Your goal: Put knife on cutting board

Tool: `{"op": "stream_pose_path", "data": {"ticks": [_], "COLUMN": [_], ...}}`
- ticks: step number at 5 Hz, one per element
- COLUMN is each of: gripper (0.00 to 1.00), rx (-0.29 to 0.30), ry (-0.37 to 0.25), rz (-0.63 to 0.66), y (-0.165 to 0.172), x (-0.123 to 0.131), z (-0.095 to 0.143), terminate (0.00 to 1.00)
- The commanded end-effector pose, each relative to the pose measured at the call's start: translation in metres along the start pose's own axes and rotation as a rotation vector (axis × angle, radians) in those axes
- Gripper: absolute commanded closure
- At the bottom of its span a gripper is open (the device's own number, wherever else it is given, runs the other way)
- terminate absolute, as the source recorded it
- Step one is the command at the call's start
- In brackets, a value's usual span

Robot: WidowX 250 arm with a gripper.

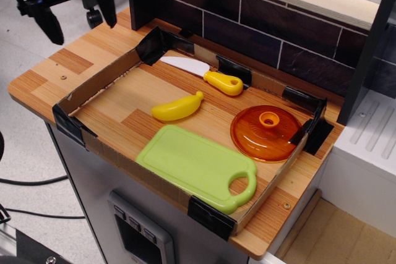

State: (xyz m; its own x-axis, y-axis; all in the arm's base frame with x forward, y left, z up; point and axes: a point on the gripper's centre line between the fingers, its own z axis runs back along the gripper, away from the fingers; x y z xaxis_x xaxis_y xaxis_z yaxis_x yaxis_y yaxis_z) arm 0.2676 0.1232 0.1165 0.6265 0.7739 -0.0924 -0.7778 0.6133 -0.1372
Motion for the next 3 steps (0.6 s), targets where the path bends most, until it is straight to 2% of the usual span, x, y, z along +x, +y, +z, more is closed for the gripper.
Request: {"op": "stream_pose_path", "data": {"ticks": [1,2,3], "gripper": [0.00,0.00,0.00], "rx": [-0.019,-0.010,0.012], "ry": [-0.065,-0.057,-0.040], "rz": [0.457,0.700,0.853], "y": [-0.030,-0.053,-0.076], "x": [-0.007,-0.015,-0.013], "z": [0.001,-0.010,-0.023], "terminate": [0.00,0.00,0.00]}}
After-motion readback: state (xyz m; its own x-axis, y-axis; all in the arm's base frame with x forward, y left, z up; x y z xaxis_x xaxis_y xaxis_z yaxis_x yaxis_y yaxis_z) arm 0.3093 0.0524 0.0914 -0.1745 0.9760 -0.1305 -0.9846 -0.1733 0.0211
